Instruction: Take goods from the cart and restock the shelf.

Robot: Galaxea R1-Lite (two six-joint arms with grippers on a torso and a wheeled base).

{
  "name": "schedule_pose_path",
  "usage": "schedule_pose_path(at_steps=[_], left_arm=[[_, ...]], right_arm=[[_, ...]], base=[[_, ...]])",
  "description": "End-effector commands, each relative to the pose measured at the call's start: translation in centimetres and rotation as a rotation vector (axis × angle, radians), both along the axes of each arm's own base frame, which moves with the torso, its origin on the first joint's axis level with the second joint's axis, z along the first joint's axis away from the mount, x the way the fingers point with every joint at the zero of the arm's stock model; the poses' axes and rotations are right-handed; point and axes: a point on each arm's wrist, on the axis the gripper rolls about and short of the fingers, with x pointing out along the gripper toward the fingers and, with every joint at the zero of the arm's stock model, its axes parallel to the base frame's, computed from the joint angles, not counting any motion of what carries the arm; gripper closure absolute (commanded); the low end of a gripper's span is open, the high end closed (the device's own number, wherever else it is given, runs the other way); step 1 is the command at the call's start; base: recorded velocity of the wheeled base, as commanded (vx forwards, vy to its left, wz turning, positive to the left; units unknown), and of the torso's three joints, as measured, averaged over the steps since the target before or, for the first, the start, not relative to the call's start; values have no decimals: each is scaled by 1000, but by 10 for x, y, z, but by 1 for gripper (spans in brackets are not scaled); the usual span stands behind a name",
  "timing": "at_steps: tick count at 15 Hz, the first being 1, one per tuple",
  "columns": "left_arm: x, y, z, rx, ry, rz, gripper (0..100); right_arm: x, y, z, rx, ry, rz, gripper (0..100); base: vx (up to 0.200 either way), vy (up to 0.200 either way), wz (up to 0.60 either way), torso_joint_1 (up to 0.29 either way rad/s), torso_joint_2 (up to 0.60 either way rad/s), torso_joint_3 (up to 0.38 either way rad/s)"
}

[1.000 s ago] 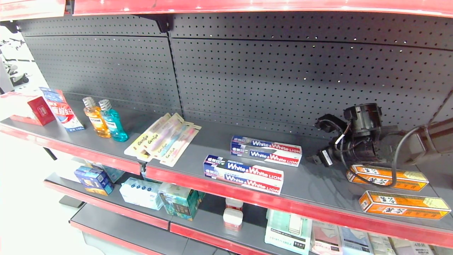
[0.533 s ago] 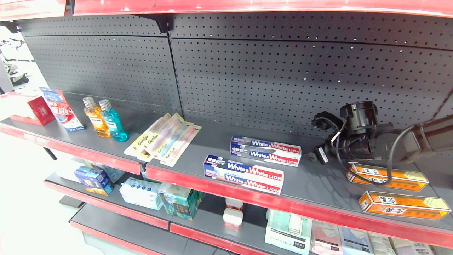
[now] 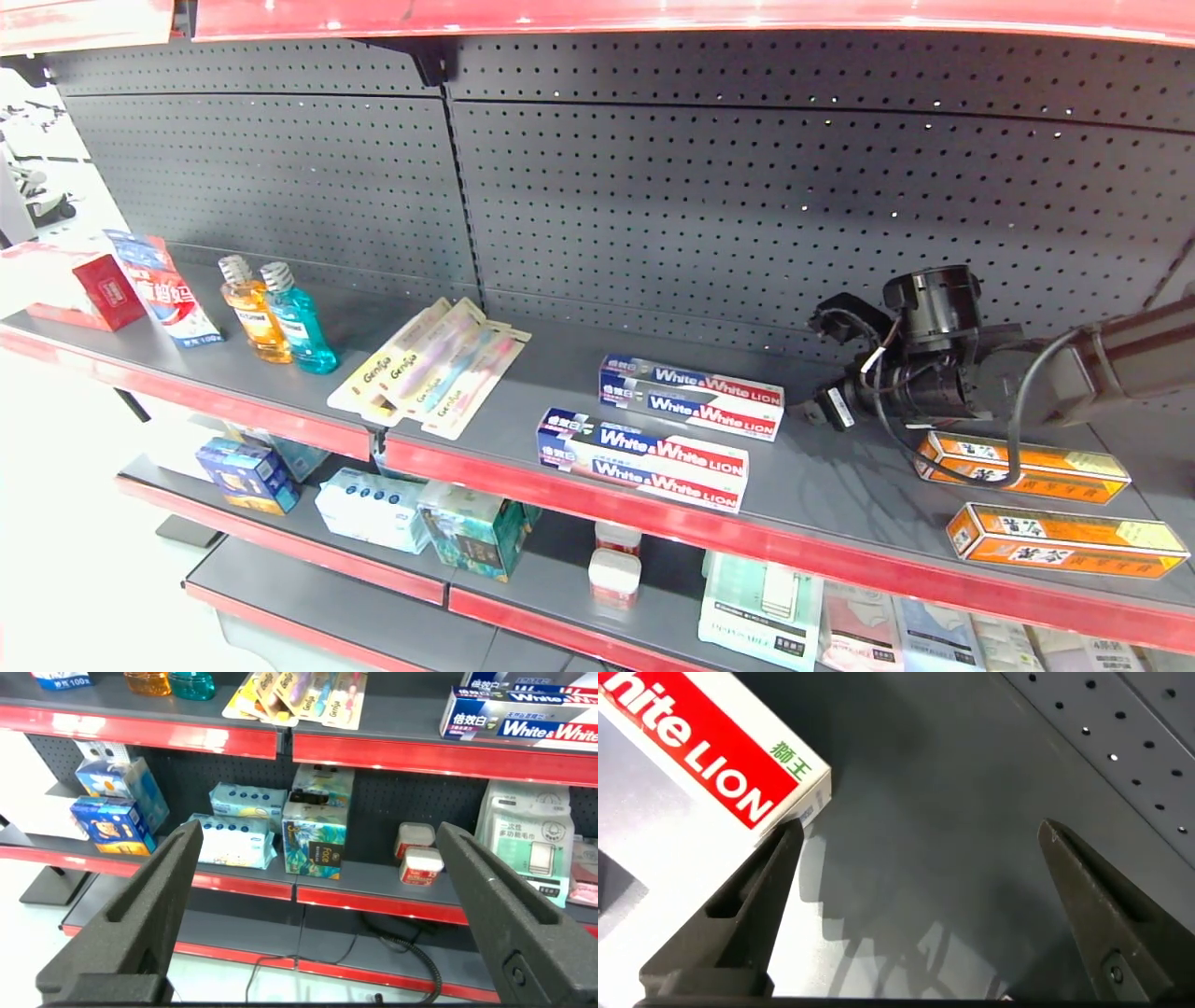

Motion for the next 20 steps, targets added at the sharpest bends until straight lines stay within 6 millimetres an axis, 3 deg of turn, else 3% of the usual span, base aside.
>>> schedule_pose_path(at_steps=[1, 9, 16, 20], left_arm=[[0, 0, 0, -1, 2, 0, 0], [0, 0, 0, 0, 1, 0, 0], [0, 0, 0, 0, 1, 0, 0], [0, 0, 0, 0, 1, 0, 0]], right_arm=[[1, 3, -1, -1, 1, 6, 0], [8, 18, 0, -4, -17, 35, 0], [8, 15, 1, -3, -20, 29, 0], [-34, -3, 40, 27, -90, -8, 0]], base=[[0, 0, 0, 0, 0, 0], [0, 0, 0, 0, 0, 0], [0, 0, 0, 0, 0, 0], [0, 0, 0, 0, 0, 0]])
